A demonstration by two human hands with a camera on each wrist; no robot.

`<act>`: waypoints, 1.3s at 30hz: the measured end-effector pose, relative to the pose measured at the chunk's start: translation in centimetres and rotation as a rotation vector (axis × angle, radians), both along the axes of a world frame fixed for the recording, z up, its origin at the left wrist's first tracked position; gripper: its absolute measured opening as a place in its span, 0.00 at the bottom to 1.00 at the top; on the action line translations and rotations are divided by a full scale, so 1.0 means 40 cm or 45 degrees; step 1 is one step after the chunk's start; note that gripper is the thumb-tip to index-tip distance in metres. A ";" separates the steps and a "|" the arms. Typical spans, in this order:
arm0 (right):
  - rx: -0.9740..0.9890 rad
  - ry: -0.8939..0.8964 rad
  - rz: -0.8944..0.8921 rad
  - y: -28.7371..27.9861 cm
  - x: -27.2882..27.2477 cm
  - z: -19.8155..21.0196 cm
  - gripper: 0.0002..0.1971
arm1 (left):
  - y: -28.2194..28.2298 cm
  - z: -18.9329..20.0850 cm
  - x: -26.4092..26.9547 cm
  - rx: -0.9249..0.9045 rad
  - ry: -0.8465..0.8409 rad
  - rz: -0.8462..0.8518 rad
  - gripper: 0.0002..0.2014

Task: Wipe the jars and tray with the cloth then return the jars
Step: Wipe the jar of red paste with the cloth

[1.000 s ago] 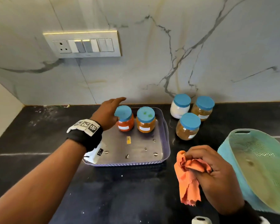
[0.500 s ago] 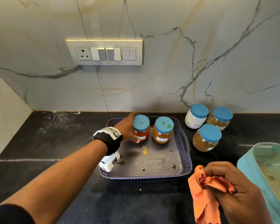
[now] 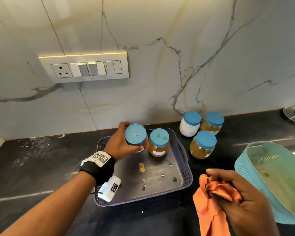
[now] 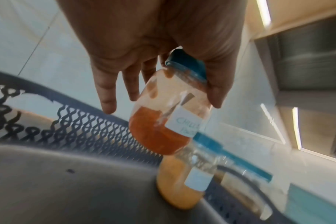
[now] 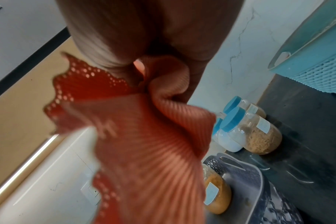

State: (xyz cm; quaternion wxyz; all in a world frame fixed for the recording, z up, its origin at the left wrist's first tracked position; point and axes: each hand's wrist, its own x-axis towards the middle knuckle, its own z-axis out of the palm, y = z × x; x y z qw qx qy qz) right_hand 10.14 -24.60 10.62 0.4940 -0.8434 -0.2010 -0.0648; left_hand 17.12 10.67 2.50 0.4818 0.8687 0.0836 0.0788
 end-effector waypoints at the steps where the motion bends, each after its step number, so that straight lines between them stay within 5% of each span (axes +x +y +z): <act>1: 0.058 0.049 -0.036 0.004 -0.006 -0.002 0.35 | -0.008 0.026 -0.027 -0.074 -0.066 0.011 0.46; 7: 0.017 0.155 0.041 0.043 -0.045 0.008 0.29 | -0.075 0.091 -0.202 -0.334 -0.365 -0.051 0.46; 11: -0.103 0.086 0.097 0.078 -0.074 0.014 0.27 | -0.134 0.096 -0.289 -0.256 -0.441 -0.072 0.43; 18: -0.223 -0.431 0.310 0.154 -0.057 0.044 0.12 | -0.194 0.097 -0.373 0.066 -0.448 -0.229 0.43; 21: -0.427 -0.477 0.411 0.173 -0.087 0.043 0.16 | -0.219 0.115 -0.385 0.145 -0.482 -0.275 0.43; 29: -0.432 -0.471 0.328 0.061 -0.030 0.084 0.17 | -0.363 0.146 -0.369 0.338 -0.507 -0.312 0.44; 35: -0.484 -0.478 0.508 -0.062 -0.053 0.090 0.16 | -0.430 0.188 -0.323 0.382 -0.604 -0.222 0.46; 39: -0.406 -0.431 0.379 -0.149 0.033 0.081 0.10 | -0.510 0.182 -0.314 0.462 -0.588 -0.239 0.41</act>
